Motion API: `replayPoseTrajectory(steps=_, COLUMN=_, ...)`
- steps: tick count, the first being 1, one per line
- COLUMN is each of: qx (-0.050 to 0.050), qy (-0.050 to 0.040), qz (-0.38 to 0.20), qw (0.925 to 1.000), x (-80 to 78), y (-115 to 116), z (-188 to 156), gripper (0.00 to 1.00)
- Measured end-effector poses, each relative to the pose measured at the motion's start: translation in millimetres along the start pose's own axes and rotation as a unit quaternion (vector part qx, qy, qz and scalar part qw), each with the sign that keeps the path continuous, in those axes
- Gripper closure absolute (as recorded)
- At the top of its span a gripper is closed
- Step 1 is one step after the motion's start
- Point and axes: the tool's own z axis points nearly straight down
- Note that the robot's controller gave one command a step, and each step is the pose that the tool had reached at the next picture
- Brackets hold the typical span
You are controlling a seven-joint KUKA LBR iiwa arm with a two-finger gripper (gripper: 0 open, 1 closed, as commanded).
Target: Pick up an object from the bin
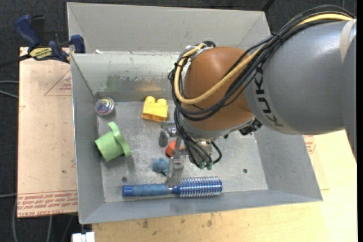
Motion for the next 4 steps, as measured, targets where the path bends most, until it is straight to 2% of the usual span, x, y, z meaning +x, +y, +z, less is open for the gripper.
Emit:
replayPoseTrajectory(steps=1, qx=0.000, qy=0.0009, qz=0.020, qw=0.9998, x=-5.0, y=10.0, z=124.9, gripper=0.00)
replayPoseTrajectory(steps=2, qx=0.000, qy=0.0001, qz=0.021, qw=0.9998, x=-5.5, y=9.8, z=121.5, gripper=1.00)
replayPoseTrajectory(steps=3, qx=-0.001, qy=-0.0038, qz=0.005, qw=1.0000, x=-4.4, y=21.0, z=13.1, gripper=1.00)
replayPoseTrajectory(steps=4, qx=0.001, qy=0.0029, qz=0.015, qw=0.9999, x=1.7, y=19.4, z=72.2, gripper=1.00)
